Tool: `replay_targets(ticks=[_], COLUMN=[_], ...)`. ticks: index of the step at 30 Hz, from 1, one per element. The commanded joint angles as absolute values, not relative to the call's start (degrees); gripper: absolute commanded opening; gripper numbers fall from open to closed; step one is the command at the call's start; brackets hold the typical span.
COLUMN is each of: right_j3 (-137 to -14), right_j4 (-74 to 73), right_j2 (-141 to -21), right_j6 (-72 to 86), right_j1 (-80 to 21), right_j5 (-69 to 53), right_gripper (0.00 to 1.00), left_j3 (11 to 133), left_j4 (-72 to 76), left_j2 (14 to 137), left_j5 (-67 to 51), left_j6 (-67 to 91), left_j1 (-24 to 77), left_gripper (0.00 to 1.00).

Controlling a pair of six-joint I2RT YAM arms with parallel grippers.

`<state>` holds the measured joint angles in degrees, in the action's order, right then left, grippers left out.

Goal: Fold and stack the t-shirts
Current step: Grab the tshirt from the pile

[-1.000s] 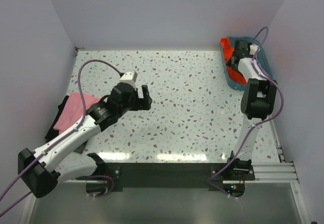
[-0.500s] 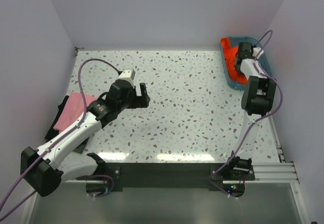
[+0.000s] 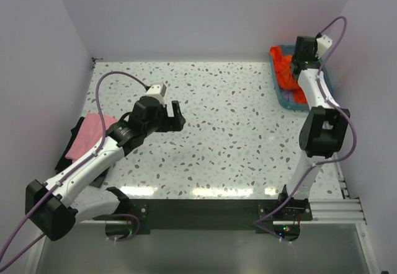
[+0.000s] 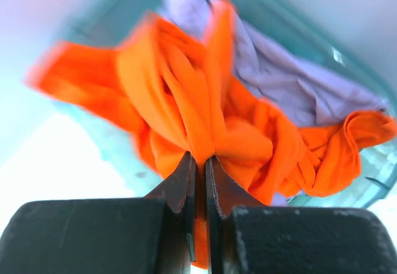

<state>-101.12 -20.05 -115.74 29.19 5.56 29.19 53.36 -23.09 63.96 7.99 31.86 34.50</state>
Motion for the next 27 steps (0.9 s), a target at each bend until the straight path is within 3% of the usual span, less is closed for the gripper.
replay_targets(ticks=[1,6,17,27], right_j3=[-98.63,-98.61,-104.06,-106.79], right_j4=[-11.62,-8.44,-9.40,-13.01], right_j2=[-104.34,-96.17,-80.00,-76.73], right_j6=[26.03,19.97,15.38,21.44], right_j1=[1.77,-3.60,-16.87,-24.34], right_j5=[34.36,37.71,27.61,17.06], right_gripper=[0.00,0.00,0.00,0.00], left_j3=[54.32,54.49,54.23,53.79], left_j4=[-18.90,-18.54,-18.72,-18.72], left_j2=[63.37,62.84,60.29,59.59], left_j5=[5.80,4.92,5.98,6.50], left_j6=[30.59,30.41,32.34,34.19], left_j1=[34.01,33.93,33.93,33.84], left_gripper=[0.99,0.98,0.97,0.96])
